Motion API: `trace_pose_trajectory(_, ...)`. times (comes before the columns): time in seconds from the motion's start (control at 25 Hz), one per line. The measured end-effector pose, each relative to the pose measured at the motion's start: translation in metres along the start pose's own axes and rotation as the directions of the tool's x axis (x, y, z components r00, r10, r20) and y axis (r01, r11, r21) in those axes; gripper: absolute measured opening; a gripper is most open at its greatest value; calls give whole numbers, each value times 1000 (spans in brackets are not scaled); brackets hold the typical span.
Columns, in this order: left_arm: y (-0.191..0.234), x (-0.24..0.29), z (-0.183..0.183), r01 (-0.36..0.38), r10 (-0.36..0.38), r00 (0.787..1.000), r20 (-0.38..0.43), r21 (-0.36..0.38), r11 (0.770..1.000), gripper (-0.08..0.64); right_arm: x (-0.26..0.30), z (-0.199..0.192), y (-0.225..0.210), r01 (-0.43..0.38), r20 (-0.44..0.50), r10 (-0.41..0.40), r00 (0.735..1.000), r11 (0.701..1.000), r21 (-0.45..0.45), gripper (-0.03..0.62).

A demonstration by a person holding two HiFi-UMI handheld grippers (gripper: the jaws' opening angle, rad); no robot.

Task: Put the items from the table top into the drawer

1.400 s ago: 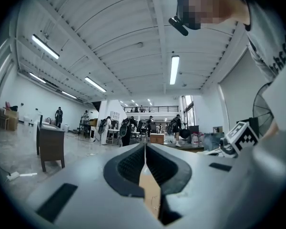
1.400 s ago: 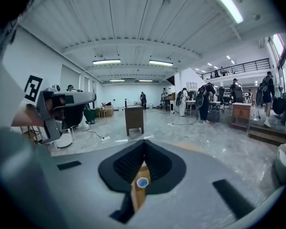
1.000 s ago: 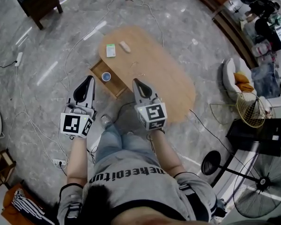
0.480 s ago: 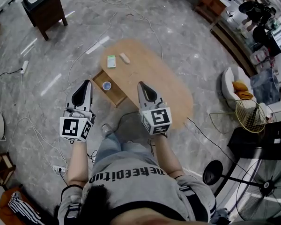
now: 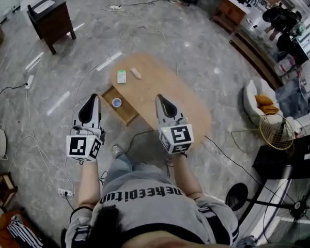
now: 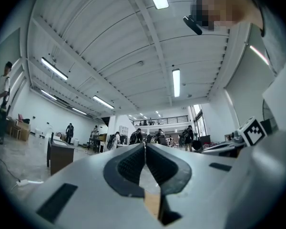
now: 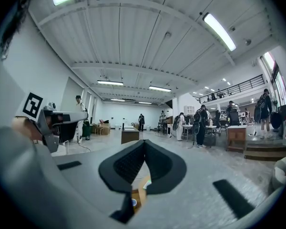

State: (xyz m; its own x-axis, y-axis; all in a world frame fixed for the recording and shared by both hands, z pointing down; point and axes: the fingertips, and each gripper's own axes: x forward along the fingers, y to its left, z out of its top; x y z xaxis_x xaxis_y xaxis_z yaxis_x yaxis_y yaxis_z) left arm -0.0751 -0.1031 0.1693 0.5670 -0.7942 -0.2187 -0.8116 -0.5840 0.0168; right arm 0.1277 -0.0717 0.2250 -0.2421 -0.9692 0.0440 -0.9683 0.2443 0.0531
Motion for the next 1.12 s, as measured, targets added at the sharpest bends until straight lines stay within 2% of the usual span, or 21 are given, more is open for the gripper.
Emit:
trace_pose_trajectory(0.4, -18, -2, 10, 5, -5, 1000, 24, -1, 1000, 12, -19, 21, -11, 10, 70, -10, 997, 1000, -2, -4)
trace_pose_trajectory(0.56, -24, -2, 17, 3, -3, 1000, 6, -9, 1000, 12, -23, 24, -11, 20, 84, -20, 996, 1000, -1, -5)
trace_pose_trajectory(0.8, -28, -1, 23, 19, -19, 999, 32, -10, 1000, 12, -29, 29, -9, 38, 99, -38, 994, 999, 5, -5)
trace_pose_trajectory(1.12, -22, -6, 30, -2, 3, 999, 37, -30, 1000, 12, -37, 38, -10, 55, 119, -55, 991, 999, 4, -5)
